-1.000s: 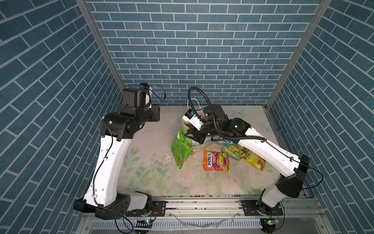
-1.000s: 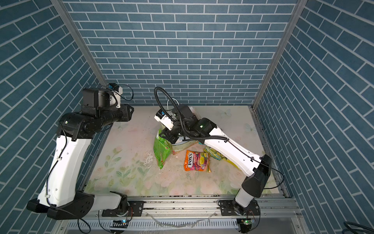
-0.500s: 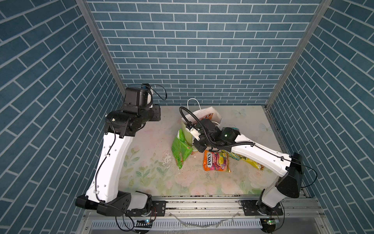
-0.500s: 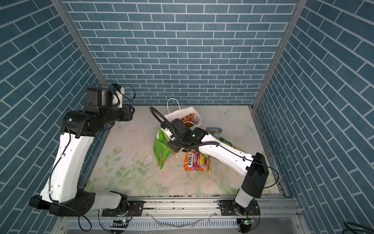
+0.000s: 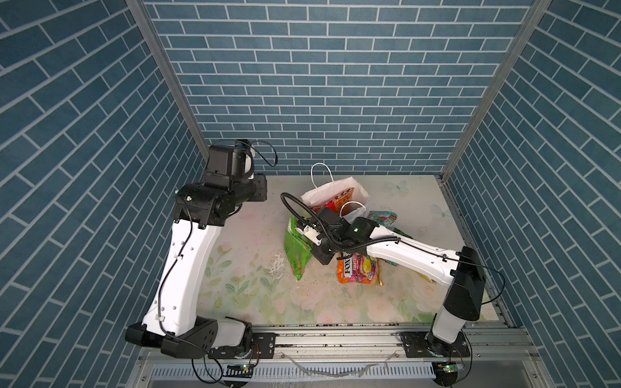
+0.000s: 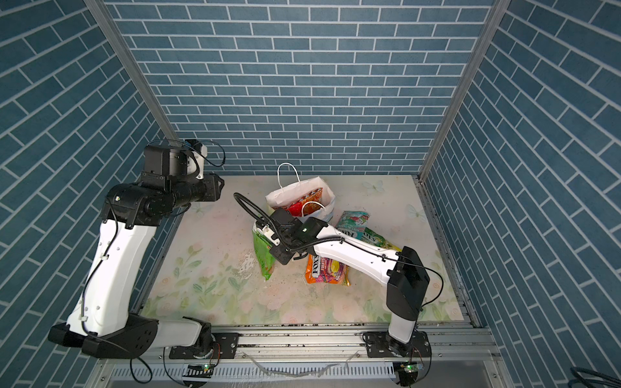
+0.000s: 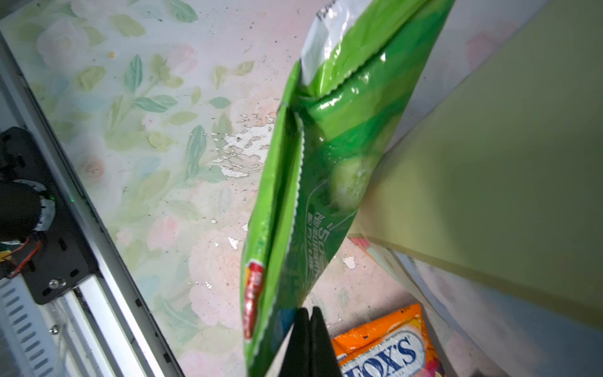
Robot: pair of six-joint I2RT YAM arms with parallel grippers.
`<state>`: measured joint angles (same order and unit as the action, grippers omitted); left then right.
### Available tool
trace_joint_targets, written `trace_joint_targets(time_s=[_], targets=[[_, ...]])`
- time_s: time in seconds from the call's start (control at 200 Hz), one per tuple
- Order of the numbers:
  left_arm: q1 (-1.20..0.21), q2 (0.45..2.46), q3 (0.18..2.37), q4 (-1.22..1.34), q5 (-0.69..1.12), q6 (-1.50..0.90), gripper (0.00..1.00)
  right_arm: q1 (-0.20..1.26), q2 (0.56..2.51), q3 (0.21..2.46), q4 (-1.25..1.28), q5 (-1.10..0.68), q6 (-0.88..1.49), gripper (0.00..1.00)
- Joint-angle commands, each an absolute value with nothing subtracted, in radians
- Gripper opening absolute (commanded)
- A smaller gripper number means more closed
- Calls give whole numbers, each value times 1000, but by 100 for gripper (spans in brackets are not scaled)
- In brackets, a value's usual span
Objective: Take the snacks out of the paper bag
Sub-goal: Pick up the snack from the paper bag.
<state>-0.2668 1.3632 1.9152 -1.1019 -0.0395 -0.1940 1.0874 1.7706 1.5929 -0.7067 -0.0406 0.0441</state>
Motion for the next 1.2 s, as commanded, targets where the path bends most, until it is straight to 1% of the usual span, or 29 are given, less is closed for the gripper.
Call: trace_joint_targets(time_s=[0.0,0.14,0.325,0.48,0.91,1.195], targets=[[-261,1362,1926,-1124,-27,-192,45,1098,1801,1653,-720,-220,8,0],[-261,1366,1933,-1127,-20,-190,45,1098,1862,1731,-732,-358,-1,0],[-261,1362,1927,-1133,-21,-186,45,1107,2016,1922,-853,-529,-22,0],[-261,1352,1914,-1135,-20,-188,45,1115,2097,2042,-936,-566,-52,0],[-260,1346,1897,-1142,-20,-189,46,1113,2158,2122,-977,-648,-87,0],[-260,1352,1908,-1155,-30,-189,46,1114,2382,2454,-1195,-719,-134,0]])
